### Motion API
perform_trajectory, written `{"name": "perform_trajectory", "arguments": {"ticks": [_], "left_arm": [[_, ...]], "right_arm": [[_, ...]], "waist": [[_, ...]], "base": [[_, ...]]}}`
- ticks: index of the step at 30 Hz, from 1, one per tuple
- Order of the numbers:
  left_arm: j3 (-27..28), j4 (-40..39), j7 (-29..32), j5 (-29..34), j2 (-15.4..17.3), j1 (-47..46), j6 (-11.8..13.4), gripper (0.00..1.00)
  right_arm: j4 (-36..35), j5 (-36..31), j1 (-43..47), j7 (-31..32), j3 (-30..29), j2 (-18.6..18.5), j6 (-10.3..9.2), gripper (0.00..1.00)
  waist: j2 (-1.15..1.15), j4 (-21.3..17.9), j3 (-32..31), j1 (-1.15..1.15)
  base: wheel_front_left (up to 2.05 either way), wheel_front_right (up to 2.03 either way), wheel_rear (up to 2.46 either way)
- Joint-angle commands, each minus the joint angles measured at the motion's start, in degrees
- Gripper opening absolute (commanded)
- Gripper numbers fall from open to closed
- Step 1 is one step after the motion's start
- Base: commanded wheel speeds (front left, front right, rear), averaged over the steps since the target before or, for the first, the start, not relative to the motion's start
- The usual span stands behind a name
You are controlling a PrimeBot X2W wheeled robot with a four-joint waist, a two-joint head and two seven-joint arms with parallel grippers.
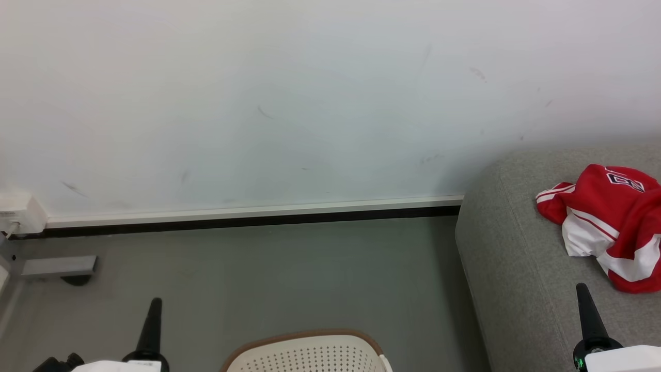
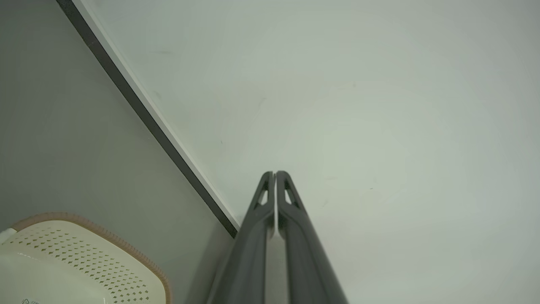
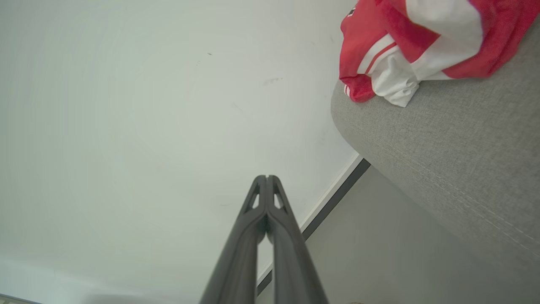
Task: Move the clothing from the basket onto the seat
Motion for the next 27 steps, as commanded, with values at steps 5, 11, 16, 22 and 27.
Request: {"name": "perform_trajectory", "arguments": {"ticks": [5,11,16,22,27], "left_arm": [[0.46,-0.57,0.99,-3.33,0.03,-1.29,-0.54,0.00],[0.54,-0.62,1.83,-6.33,-0.06,-1.67,-0.79,0.00],[0.60,-0.67,2.50,-8.44,-0.13,-1.81,-1.01,0.00],[0.68,-0.72,3.40,-11.51,-0.22,-2.19,-1.14,0.00],[0.72,-0.76,4.05,-13.86,-0.30,-2.39,-1.34,0.00]], "right_arm": [[-0.66,3.29,-1.35,0.99,-0.88,-0.14,-0.07,0.00],[-0.73,6.16,-1.51,1.79,-1.39,0.05,-0.07,0.00],[-0.78,8.47,-1.53,2.38,-1.79,0.20,-0.08,0.00],[-0.83,11.57,-1.56,3.37,-2.41,0.40,-0.09,0.00],[-0.89,13.48,-1.63,3.92,-2.82,0.53,-0.09,0.00]], "waist": [[0.00,0.08,0.11,0.00],[0.00,0.17,0.26,0.00],[0.00,0.25,0.38,0.00],[0.00,0.36,0.54,0.00],[0.00,0.44,0.66,0.00]], "base": [[0.00,0.00,0.00],[0.00,0.00,0.00],[0.00,0.00,0.00],[0.00,0.00,0.00],[0.00,0.00,0.00]]}}
